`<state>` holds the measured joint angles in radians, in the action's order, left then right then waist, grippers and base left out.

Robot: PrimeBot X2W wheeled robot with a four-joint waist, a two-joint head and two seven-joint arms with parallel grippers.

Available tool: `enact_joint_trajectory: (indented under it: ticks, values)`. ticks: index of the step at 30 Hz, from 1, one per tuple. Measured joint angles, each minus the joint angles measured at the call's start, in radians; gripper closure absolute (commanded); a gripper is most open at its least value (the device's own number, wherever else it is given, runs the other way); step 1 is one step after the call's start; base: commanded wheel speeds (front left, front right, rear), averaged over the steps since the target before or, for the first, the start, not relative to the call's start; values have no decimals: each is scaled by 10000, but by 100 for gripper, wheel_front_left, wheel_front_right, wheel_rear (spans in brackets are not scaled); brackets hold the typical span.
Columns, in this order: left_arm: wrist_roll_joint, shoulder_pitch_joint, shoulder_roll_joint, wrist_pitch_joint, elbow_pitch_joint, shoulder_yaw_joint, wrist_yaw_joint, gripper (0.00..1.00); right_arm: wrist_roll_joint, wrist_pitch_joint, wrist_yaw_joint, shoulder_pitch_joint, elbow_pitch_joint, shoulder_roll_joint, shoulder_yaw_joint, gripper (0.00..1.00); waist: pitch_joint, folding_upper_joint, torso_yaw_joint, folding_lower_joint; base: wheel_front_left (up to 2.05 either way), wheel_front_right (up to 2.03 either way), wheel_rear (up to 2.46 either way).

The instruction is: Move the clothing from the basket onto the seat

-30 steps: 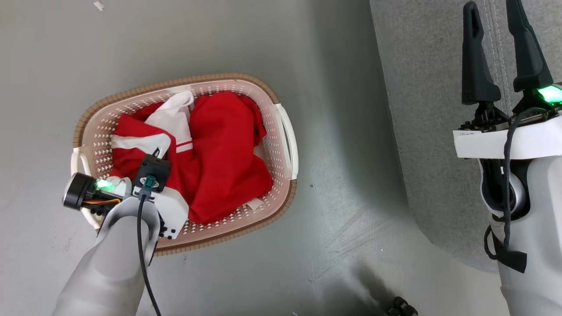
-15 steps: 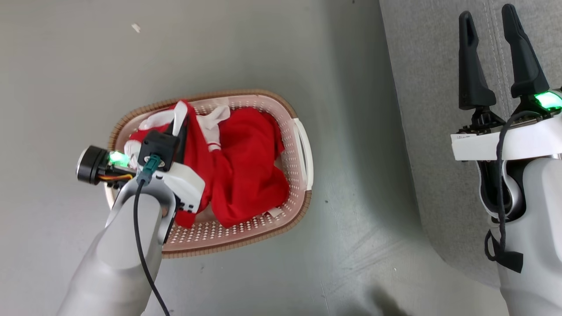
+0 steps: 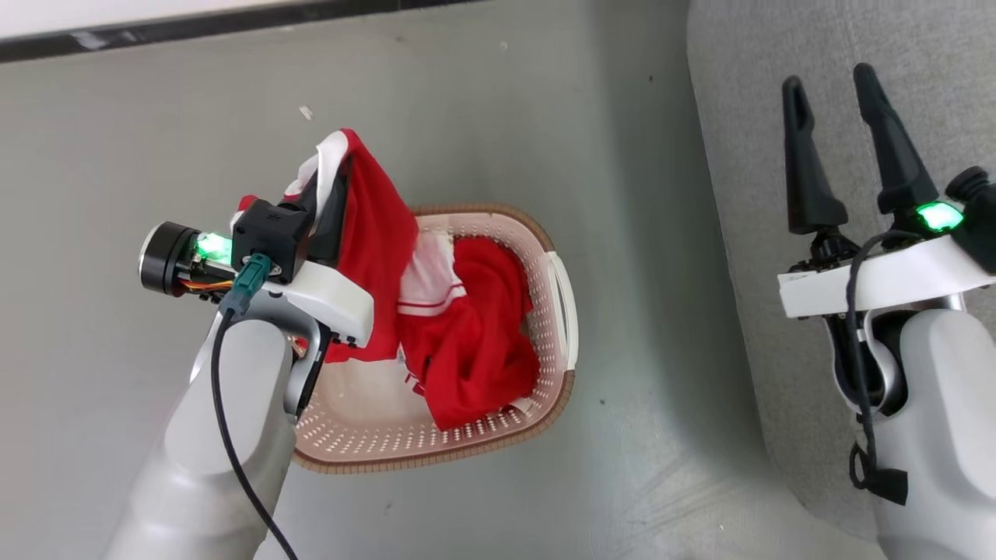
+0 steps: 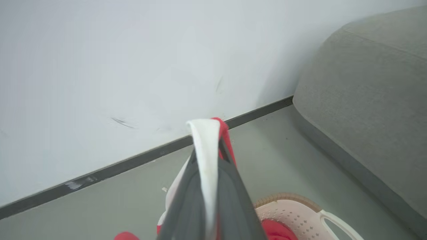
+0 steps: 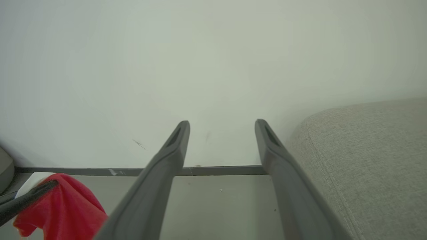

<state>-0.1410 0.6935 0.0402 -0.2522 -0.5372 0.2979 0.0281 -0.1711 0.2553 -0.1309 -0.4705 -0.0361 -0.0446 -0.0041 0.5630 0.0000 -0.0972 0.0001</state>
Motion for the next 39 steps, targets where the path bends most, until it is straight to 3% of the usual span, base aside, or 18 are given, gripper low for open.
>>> enact_joint_trajectory:
  ticks: [18, 25, 39]
  values:
    - [-518, -291, -44, 56, 663, 257, -631, 100, 407, 0, 2, 810, -742, -27, 769, 0, -1825, 0, 408, 0, 0, 0, 0]
    - [-725, -283, -73, 485, 755, 779, -1030, 100, 604, 0, 0, 987, -1189, -96, 1708, 0, -2575, 0, 480, 0, 0, 0, 0]
    - [-2050, -271, -84, 1187, 1269, 2136, -1290, 100, 224, -2, -2, 1053, -2408, -1099, 4123, 0, -3948, 0, 455, 0, 0, 0, 0]
